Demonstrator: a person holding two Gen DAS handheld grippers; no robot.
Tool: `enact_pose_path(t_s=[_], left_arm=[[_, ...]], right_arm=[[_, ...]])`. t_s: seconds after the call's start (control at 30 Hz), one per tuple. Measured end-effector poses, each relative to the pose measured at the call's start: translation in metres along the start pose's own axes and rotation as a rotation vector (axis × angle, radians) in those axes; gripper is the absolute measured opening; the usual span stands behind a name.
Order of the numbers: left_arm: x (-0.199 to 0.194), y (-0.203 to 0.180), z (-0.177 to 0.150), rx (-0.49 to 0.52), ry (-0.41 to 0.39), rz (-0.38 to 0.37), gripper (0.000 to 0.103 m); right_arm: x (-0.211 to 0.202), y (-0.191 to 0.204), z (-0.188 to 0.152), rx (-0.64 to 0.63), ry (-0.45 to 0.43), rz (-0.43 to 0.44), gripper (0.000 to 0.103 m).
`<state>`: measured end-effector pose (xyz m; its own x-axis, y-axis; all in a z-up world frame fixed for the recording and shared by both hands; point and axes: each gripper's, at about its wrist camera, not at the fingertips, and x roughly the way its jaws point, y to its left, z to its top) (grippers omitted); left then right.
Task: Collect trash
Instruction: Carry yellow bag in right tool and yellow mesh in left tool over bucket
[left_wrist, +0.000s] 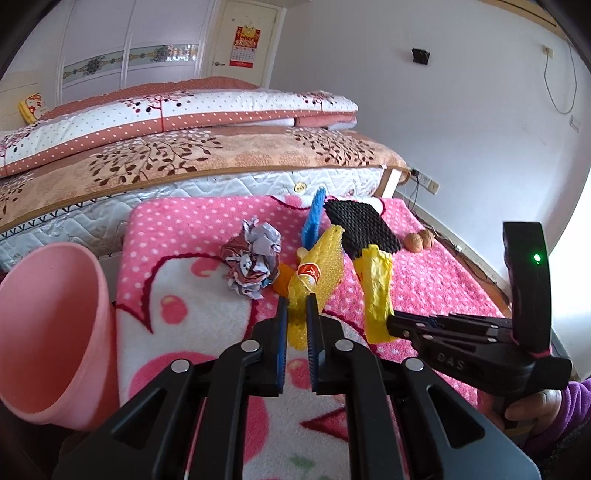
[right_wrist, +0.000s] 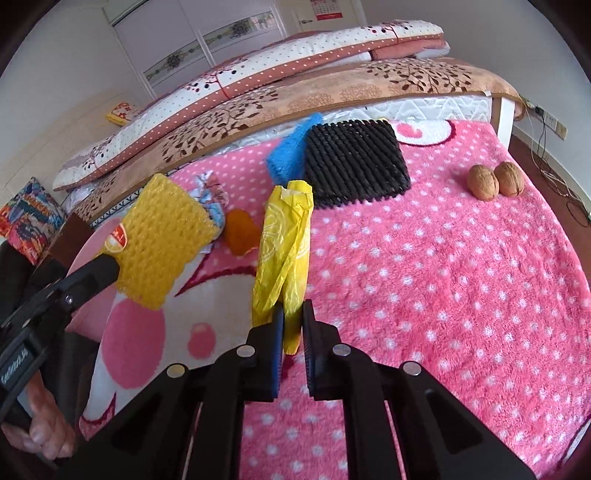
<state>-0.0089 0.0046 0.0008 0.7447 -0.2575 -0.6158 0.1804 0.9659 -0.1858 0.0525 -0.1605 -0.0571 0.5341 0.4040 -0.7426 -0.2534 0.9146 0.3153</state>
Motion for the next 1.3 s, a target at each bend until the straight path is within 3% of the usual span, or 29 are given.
enact_pose_path(t_s=[0.27, 0.6, 0.87, 1.3], left_arm=[[-0.029, 0.009, -0.002, -0.035, -0.058, 0.048, 0.009], [-0.068, 0.044, -0.005, -0.110, -0.136, 0.176, 0.009], [-0.095, 0.080, -0.009, -0.190, -0.179, 0.300, 0.009], [-0.114, 0.134, -0.021, -0.311, -0.201, 0.412, 0.009]], right_arm=[[-0.019, 0.033, 0.000, -0.092, -0.046, 0.029, 0.009], [-0.020, 0.096, 0.018, -0.224, -0.081, 0.113, 0.009], [-0.009, 0.152, 0.032, -0.314, -0.087, 0.180, 0.009], [0.017, 0.221, 0.040, -0.422, -0.050, 0.250, 0.009]])
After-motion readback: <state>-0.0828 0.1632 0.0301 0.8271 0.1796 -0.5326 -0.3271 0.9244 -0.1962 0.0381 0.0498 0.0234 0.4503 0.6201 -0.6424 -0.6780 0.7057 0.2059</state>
